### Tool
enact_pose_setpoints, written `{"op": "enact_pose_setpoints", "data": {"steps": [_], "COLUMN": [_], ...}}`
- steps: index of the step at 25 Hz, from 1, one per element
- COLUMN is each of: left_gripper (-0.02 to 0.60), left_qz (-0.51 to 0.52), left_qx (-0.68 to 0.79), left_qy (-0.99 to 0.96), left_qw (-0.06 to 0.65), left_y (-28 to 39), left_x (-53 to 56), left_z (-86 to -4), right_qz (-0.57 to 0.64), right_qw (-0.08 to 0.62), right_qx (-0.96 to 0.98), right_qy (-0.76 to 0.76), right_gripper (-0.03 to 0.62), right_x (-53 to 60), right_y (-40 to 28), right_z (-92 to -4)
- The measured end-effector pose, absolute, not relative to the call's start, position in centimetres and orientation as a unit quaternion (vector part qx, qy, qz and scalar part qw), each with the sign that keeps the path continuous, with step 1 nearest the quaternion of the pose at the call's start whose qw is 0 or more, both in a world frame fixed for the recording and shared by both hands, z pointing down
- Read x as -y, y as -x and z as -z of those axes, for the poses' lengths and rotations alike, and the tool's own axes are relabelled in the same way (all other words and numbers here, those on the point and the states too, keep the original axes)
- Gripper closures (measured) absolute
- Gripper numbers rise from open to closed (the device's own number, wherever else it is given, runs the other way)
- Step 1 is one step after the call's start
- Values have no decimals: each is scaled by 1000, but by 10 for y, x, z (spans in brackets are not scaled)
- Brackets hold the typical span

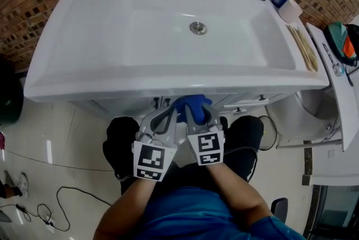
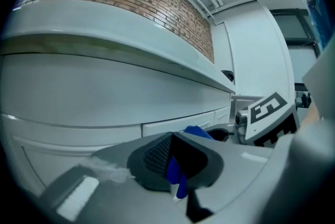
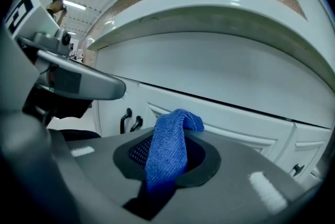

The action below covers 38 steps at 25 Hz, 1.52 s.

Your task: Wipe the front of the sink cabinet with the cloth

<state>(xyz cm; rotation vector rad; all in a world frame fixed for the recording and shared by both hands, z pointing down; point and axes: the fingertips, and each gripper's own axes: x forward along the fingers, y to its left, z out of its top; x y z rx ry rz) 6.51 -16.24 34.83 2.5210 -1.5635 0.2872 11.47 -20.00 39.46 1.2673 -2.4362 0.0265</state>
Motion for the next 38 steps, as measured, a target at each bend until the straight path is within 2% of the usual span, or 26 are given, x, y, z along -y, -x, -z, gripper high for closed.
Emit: {"op": "enact_pose_setpoints", "data": {"steps": [12, 25, 38], "left_gripper": [580, 580, 578], "left_qz": [-83, -70, -59], "left_qx": [608, 680, 735], "left_qy": [-785, -721, -662], "left_qw": [86, 109, 133], "left_y": [37, 129, 200], "left_x": [130, 72, 20], "left_z": [-343, -349, -363], "right_qz": [17, 15, 41], "right_qw": [188, 193, 180], "right_qx": [913, 918, 952], "right_qy": [-363, -347, -245], "right_gripper": [511, 511, 511], "right_x": [151, 164, 122], "right_y": [-13, 67, 204], "right_z": [-388, -404, -399]}}
